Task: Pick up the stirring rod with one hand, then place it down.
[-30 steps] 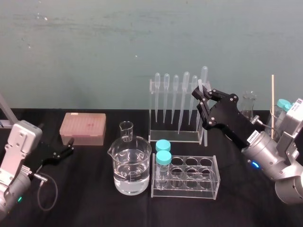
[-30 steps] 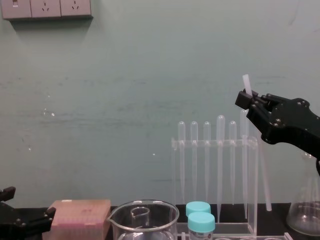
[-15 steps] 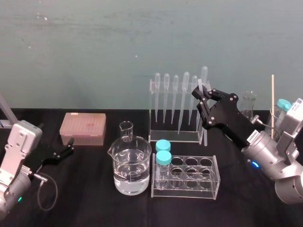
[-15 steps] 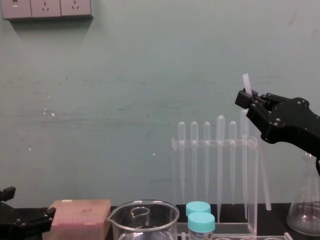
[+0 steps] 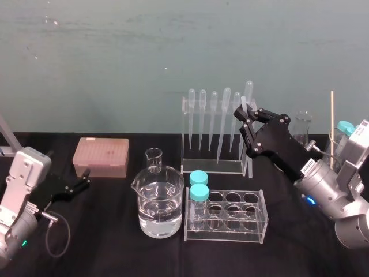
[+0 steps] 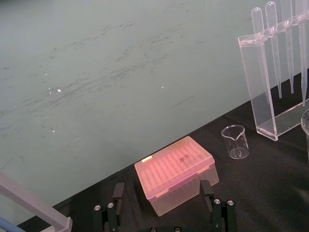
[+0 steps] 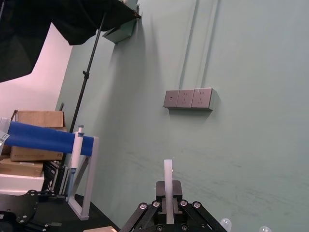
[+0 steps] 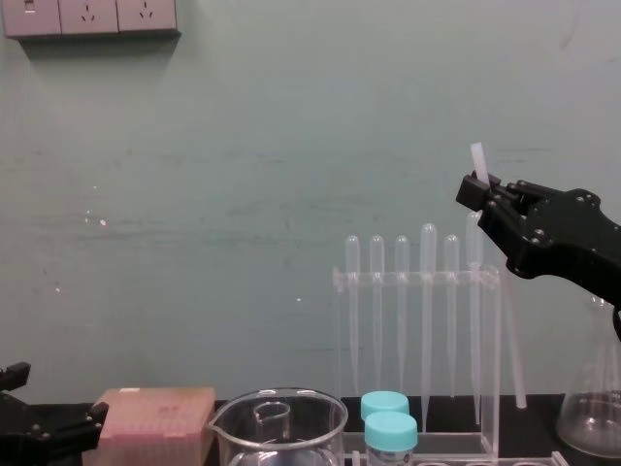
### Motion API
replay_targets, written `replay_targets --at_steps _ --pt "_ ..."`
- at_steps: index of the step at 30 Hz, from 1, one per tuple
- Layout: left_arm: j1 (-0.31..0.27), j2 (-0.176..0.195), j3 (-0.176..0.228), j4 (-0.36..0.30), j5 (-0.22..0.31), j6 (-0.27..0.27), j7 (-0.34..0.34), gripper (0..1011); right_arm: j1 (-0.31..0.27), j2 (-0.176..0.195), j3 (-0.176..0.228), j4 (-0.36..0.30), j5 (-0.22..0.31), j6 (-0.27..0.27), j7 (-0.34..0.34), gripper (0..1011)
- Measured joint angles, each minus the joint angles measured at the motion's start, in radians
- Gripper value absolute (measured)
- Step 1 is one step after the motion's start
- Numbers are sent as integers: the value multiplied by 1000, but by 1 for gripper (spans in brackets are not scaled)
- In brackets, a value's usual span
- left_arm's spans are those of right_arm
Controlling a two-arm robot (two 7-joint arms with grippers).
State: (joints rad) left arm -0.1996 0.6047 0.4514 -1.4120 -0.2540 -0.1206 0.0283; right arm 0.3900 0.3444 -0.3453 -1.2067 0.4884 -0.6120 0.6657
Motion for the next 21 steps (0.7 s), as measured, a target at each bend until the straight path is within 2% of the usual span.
replay_targets --at_steps 21 --pt "0 0 0 0 0 0 0 1000 0 0 0 0 0 0 0 70"
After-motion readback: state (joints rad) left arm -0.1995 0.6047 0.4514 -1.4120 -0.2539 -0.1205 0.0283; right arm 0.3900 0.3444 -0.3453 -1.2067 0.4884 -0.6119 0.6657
